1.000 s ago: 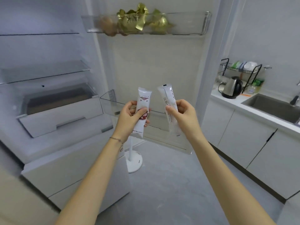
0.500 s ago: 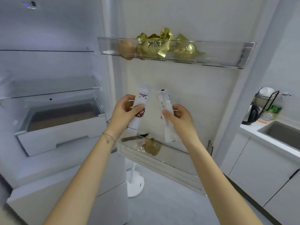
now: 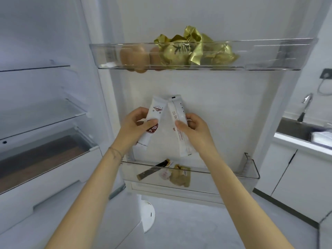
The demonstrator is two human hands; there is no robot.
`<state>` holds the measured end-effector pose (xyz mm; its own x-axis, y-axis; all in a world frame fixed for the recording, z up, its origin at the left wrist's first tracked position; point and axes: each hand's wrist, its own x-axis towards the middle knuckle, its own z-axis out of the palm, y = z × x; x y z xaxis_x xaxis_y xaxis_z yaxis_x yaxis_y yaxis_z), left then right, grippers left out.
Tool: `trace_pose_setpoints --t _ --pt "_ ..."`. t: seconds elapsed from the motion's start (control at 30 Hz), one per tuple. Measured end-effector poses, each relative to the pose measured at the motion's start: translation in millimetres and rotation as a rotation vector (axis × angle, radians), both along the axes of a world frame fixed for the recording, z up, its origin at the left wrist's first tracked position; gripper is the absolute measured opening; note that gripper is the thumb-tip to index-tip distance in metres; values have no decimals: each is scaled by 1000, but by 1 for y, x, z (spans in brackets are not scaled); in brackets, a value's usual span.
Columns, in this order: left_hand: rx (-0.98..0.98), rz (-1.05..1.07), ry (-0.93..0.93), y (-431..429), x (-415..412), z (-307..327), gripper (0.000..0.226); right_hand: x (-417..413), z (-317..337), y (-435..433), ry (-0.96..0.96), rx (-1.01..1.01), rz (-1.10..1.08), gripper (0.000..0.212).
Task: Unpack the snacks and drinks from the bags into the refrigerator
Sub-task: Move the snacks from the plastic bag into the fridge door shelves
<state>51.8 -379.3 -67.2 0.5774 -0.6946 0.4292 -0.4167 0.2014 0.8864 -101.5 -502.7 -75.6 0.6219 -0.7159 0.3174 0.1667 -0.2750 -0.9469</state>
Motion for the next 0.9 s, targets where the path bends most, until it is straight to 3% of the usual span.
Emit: trace_pose_setpoints --t 0.13,0.27,0.43,0.63,0.9 --pt "155 -112 -82 -2 18 -6 12 -4 -7 0 135 -107 -50 5" --pt "326 -206 -202 -1 30 -14 14 -23 -18 -6 425 -258 -78 6" --pt "620 -313 -454 -6 39 -27 16 -41 -28 -12 695 -351 -26 6" --pt "798 -469 -468 -10 38 -34 22 -43 -35 -13 800 -314 98 15" --pt "1004 -542 -587 -12 31 -31 12 -28 -32 -11 997 -346 288 8"
